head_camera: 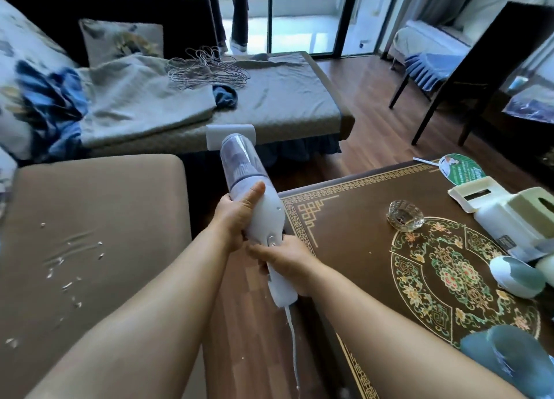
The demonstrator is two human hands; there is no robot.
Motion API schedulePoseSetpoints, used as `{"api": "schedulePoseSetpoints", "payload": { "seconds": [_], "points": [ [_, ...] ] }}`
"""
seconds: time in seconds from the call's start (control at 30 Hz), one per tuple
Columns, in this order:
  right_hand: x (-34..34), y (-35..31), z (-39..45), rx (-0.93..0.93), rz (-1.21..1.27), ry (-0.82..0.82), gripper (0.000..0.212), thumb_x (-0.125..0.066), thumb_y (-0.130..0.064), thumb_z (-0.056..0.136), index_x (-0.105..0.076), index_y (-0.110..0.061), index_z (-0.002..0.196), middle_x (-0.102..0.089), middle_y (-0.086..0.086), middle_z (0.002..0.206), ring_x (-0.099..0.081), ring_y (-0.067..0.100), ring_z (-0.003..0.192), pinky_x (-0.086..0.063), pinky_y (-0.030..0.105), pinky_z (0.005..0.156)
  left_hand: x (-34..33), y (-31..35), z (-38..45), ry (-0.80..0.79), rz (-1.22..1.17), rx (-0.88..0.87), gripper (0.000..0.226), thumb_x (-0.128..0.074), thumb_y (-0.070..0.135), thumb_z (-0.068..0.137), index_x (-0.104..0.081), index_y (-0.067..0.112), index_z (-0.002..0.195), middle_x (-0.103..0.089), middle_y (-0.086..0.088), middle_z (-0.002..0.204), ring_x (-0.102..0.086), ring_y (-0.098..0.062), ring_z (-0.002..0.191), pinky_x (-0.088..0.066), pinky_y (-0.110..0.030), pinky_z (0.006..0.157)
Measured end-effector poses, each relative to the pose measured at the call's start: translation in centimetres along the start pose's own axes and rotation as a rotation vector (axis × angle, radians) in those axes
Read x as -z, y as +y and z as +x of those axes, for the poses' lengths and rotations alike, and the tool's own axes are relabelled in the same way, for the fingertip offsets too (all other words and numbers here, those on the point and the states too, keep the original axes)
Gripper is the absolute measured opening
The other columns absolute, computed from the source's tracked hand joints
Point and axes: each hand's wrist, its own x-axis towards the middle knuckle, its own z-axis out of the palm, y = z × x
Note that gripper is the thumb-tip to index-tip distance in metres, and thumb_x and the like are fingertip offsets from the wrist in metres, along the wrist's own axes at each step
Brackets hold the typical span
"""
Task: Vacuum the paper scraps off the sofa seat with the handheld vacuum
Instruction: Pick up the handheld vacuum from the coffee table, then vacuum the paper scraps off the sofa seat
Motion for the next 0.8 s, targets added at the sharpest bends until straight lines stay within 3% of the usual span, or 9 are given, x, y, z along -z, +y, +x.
{"api": "schedulePoseSetpoints", "payload": {
  "seconds": [0.1,0.17,0.27,0.37,0.47,0.53,0.63,0.73,0.8],
  "points": [
    [-2.8,-1.0,1.0,0.032,0.023,-0.078,0.029,-0.071,-0.041,0.084,-0.063,-0.013,0.08,-0.061,0.002,0.066,-0.058,0.018,0.06,-0.048,0.032,0.061,3.6,1.4,0.6,0.016,-0.046,-0.003,0.069,-0.078,0.04,0.078,-0.048,0.009,0.132,-0.065,-0.016,0.117,-0.067,-0.032,0.092,-0.058,-0.045,0.079],
    [-5.7,-2.2,1.9,0.029,-0.003,-0.126,0.037,-0.061,-0.049,0.09,-0.063,-0.012,0.086,-0.062,0.004,0.071,-0.06,0.019,0.066,-0.05,0.035,0.067,7.2,2.7,0.9,0.043,-0.079,-0.021,0.084,-0.082,0.047,0.069,-0.046,0.009,0.134,-0.064,-0.016,0.119,-0.067,-0.035,0.099,-0.055,-0.053,0.087],
    [-10.0,-3.5,2.7,0.043,-0.049,-0.172,0.04,-0.053,-0.051,0.094,-0.061,-0.012,0.085,-0.062,0.005,0.075,-0.061,0.019,0.068,-0.051,0.034,0.067,12.0,3.9,1.4,0.078,-0.102,-0.017,0.109,-0.087,0.057,0.049,-0.041,0.012,0.137,-0.061,-0.015,0.125,-0.066,-0.037,0.101,-0.054,-0.059,0.085],
    [-14.7,-4.7,3.4,0.044,-0.072,-0.259,0.042,-0.049,-0.048,0.097,-0.059,-0.009,0.086,-0.063,0.004,0.072,-0.063,0.012,0.057,-0.051,0.03,0.061,17.3,4.9,1.1,0.139,-0.146,-0.022,0.103,-0.085,0.055,0.056,-0.038,0.014,0.138,-0.06,-0.015,0.126,-0.065,-0.037,0.102,-0.054,-0.058,0.084],
    [-19.0,-5.4,3.7,0.017,-0.07,-0.321,0.043,-0.047,-0.049,0.097,-0.057,-0.009,0.087,-0.063,0.005,0.072,-0.064,0.015,0.059,-0.052,0.032,0.061,22.1,5.2,0.8,0.231,-0.203,-0.025,0.082,-0.081,0.046,0.071,-0.043,0.01,0.135,-0.062,-0.014,0.123,-0.066,-0.035,0.103,-0.054,-0.056,0.088],
    [-21.8,-5.8,3.6,0.004,-0.112,-0.346,0.044,-0.046,-0.051,0.097,-0.057,-0.01,0.085,-0.064,0.003,0.071,-0.063,0.016,0.059,-0.052,0.032,0.061,25.2,5.0,0.6,0.284,-0.241,-0.025,0.084,-0.082,0.049,0.068,-0.047,0.009,0.133,-0.065,-0.013,0.121,-0.067,-0.034,0.101,-0.055,-0.055,0.087],
    [-25.3,-5.9,3.5,-0.007,-0.149,-0.409,0.045,-0.045,-0.052,0.096,-0.057,-0.01,0.084,-0.066,0.002,0.069,-0.063,0.015,0.056,-0.052,0.03,0.06,29.1,4.4,0.0,0.352,-0.296,-0.006,0.104,-0.086,0.059,0.048,-0.05,0.008,0.132,-0.066,-0.014,0.119,-0.068,-0.034,0.098,-0.056,-0.055,0.084],
    [-28.4,-5.8,3.2,-0.054,-0.183,-0.481,0.045,-0.044,-0.05,0.098,-0.056,-0.008,0.089,-0.064,0.005,0.07,-0.064,0.018,0.057,-0.053,0.032,0.061,32.8,3.7,-1.0,0.438,-0.345,-0.006,0.088,-0.084,0.054,0.061,-0.052,0.008,0.129,-0.067,-0.013,0.117,-0.068,-0.034,0.099,-0.055,-0.053,0.088],
    [-29.8,-5.7,3.0,-0.06,-0.209,-0.516,0.044,-0.042,-0.05,0.099,-0.055,-0.009,0.092,-0.063,0.007,0.071,-0.063,0.019,0.056,-0.053,0.033,0.061,34.5,3.3,-1.2,0.478,-0.374,0.006,0.093,-0.084,0.056,0.057,-0.051,0.009,0.129,-0.067,-0.012,0.119,-0.067,-0.033,0.1,-0.055,-0.05,0.088]
  ]
}}
